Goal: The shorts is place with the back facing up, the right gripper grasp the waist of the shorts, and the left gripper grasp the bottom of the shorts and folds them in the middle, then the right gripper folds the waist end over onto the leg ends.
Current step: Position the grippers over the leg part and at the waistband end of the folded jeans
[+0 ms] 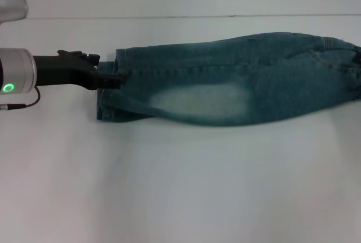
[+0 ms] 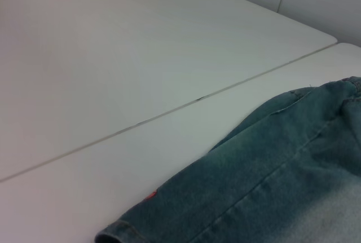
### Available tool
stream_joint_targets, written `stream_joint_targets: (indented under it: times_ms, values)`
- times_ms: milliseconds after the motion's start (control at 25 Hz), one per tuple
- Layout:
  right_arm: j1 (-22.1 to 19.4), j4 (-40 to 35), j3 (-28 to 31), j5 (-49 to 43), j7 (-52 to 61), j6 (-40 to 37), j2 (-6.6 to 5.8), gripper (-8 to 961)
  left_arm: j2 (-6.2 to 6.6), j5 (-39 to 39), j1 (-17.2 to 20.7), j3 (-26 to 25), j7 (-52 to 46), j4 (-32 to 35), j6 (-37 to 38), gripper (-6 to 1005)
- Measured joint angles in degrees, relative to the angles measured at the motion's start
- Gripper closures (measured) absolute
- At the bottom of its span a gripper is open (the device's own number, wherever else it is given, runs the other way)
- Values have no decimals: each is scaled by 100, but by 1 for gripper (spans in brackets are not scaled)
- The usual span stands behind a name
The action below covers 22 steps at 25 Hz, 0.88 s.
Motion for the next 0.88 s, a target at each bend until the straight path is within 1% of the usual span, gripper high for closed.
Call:
stream_joint_targets:
  times_ms: [360, 560, 880]
  values:
    - [-12, 7, 42, 7, 0, -113, 1, 6, 0, -1, 12, 0, 0, 8, 8, 81]
    - [-67, -58, 56, 38, 0, -245, 47, 7, 0, -1, 13, 0, 0, 9, -12, 81]
    - [-76, -121, 58, 118, -76, -397, 60, 8, 0, -1, -2, 0, 0, 9, -19, 80]
